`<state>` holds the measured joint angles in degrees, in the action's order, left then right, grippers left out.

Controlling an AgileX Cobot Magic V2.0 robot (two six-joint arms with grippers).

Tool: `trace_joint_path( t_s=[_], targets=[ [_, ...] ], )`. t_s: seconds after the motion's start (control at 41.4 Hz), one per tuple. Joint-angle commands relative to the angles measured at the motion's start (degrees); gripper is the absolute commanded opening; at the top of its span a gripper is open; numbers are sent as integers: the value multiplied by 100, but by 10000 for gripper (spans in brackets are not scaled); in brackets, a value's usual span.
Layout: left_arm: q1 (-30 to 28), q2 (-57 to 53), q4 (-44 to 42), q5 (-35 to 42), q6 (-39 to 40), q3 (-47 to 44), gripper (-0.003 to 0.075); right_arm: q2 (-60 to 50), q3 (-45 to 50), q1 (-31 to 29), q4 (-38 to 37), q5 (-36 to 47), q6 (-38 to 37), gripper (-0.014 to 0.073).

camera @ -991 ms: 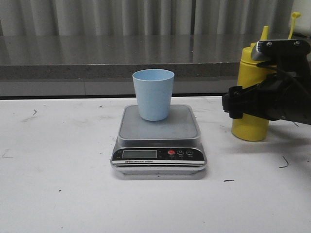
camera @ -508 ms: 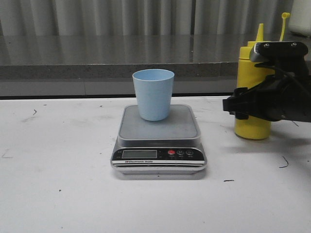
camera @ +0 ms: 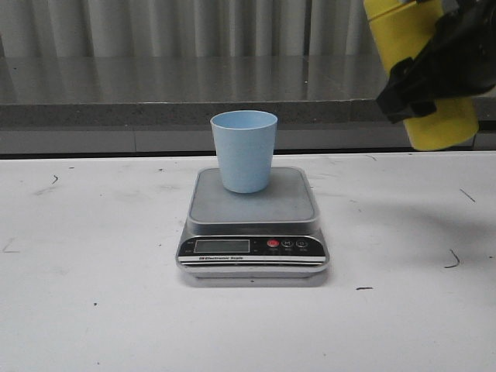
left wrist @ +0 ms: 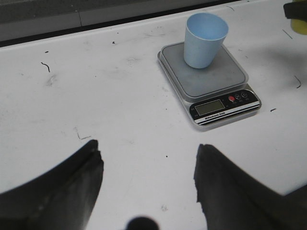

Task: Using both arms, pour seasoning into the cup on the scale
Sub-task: 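Lift the yellow bottle and tilt its nozzle down toward the cup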

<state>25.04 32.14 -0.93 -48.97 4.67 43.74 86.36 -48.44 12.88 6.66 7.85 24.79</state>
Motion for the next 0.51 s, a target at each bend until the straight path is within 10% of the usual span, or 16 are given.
trace_joint_path(
  t_s=[0.0,0.266,0.484],
  targets=[
    [-10,12,52,418,18,136,419,-342,-810,-1,-32,-785,664,363],
    [-10,12,52,418,18,136,419,-2,-2253,491,-960,-3271,889,363],
    [-10,12,52,418,18,136,419,541,-2733,1134,-3393,-4215,-10,363]
  ],
)
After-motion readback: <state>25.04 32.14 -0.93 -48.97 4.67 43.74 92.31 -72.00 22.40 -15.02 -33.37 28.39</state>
